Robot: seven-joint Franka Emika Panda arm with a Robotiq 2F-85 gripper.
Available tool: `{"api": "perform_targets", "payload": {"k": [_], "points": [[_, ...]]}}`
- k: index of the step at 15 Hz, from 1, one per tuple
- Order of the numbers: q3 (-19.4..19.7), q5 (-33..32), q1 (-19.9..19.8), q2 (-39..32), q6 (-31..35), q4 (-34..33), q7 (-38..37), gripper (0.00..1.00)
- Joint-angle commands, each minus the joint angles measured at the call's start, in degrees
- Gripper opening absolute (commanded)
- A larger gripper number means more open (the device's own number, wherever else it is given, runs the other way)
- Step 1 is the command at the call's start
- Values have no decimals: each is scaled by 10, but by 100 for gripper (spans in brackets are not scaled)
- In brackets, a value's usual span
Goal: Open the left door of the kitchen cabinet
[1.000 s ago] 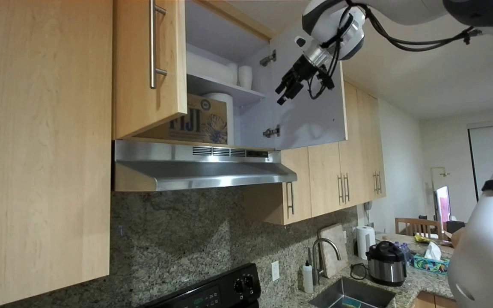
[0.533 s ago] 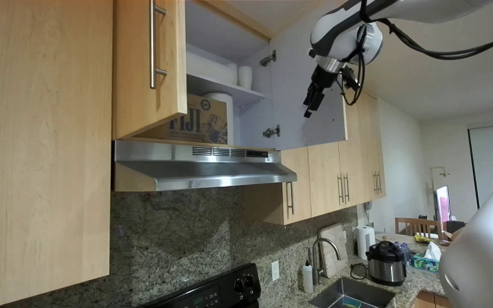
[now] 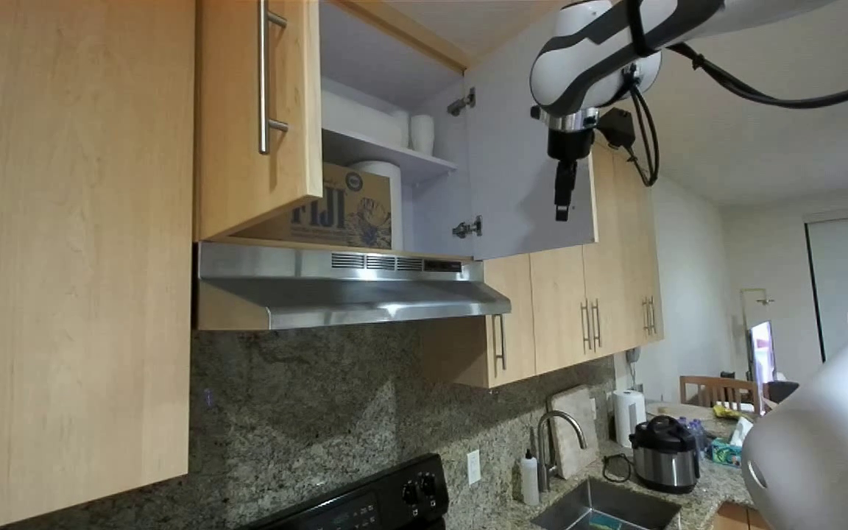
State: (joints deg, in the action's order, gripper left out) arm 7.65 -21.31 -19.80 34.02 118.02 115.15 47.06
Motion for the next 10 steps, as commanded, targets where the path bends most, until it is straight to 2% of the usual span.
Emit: {"api": "perform_targets", "payload": {"k": [1,5,10], "points": [[-23,-18,37,5,-121,-8,-93,100],[-7,46,118,14,-202,-27,-138,100],[24,135,182,23,-216,-42,-166,100]]}}
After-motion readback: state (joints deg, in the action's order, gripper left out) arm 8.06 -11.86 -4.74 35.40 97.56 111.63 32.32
